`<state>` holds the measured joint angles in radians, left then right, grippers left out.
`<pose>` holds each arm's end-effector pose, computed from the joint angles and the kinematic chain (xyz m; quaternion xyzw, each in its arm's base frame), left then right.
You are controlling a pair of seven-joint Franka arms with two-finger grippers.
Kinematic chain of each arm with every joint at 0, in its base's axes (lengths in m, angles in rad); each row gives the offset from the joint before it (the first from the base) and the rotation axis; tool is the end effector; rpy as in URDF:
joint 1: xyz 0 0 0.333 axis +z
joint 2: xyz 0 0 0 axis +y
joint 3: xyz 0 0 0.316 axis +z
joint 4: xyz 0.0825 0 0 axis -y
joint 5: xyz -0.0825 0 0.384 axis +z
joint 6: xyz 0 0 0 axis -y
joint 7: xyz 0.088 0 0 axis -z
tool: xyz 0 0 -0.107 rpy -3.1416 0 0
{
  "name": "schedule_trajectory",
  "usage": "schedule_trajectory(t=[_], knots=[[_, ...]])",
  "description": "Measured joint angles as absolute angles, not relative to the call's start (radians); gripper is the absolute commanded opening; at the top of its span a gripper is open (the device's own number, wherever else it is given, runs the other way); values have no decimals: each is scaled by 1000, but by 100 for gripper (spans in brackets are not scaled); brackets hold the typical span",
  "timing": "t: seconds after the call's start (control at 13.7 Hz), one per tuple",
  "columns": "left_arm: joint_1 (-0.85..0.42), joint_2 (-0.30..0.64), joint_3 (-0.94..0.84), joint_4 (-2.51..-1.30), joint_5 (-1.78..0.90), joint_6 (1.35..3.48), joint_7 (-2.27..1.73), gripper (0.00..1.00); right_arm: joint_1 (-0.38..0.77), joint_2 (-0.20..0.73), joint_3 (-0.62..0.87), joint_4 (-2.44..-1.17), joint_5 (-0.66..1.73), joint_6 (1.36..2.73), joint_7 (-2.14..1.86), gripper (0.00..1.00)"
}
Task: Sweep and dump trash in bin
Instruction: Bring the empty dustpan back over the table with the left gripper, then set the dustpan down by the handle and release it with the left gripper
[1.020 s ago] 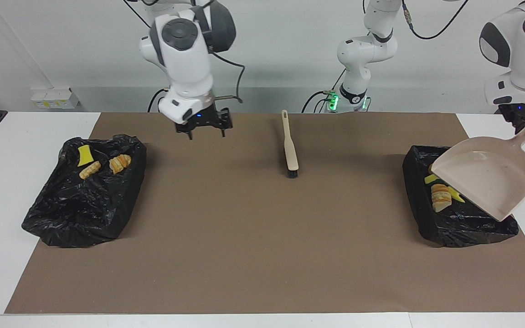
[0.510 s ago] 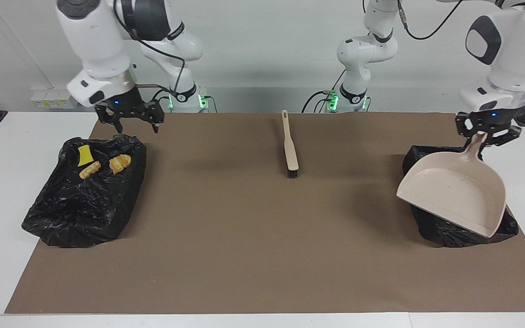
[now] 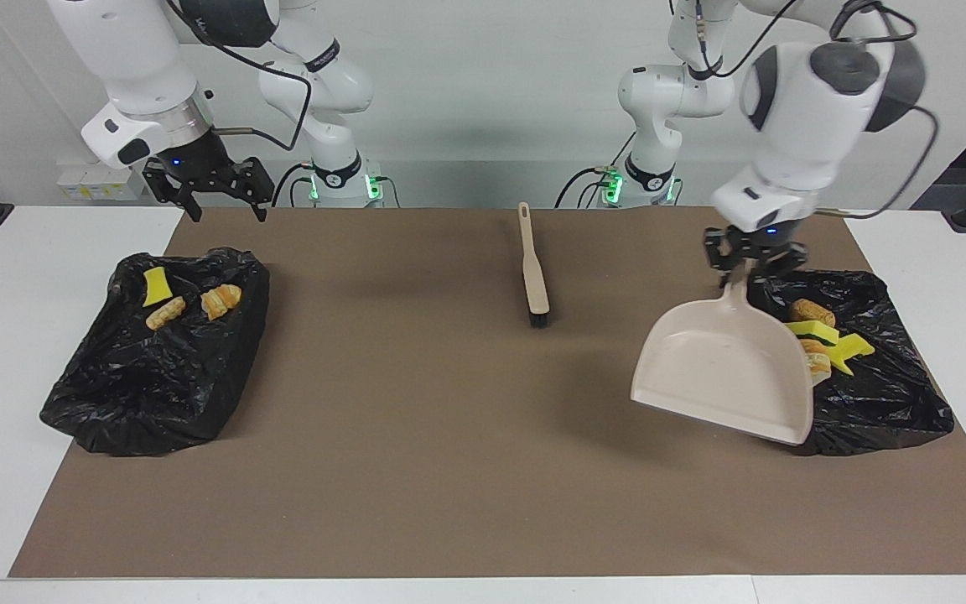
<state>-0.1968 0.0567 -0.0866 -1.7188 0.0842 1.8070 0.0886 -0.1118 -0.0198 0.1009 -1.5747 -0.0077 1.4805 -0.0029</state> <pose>0.5633 -0.1556 0.5427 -0.9802 0.1937 -0.0195 0.0369 0.5387 -0.0062 0.6259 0.9993 -0.0042 -0.0373 0.0046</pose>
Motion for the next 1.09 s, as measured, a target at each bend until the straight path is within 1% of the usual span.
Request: schedule_trajectory(t=[0.36, 0.66, 0.8, 1.09], knots=[[-323, 113, -86, -1739, 18, 1861, -18, 0, -111, -25, 98, -1575, -5, 1476, -3, 100], [-443, 256, -88, -1748, -12, 2042, -210, 0, -111, -25, 99, -1575, -3, 1476, -3, 100], [-480, 307, -89, -1748, -42, 2104, -258, 0, -111, -25, 99, -1575, -3, 1476, -3, 100], [-507, 330, -89, -1753, -47, 2147, -354, 0, -111, -25, 99, -1575, -3, 1476, -3, 100]])
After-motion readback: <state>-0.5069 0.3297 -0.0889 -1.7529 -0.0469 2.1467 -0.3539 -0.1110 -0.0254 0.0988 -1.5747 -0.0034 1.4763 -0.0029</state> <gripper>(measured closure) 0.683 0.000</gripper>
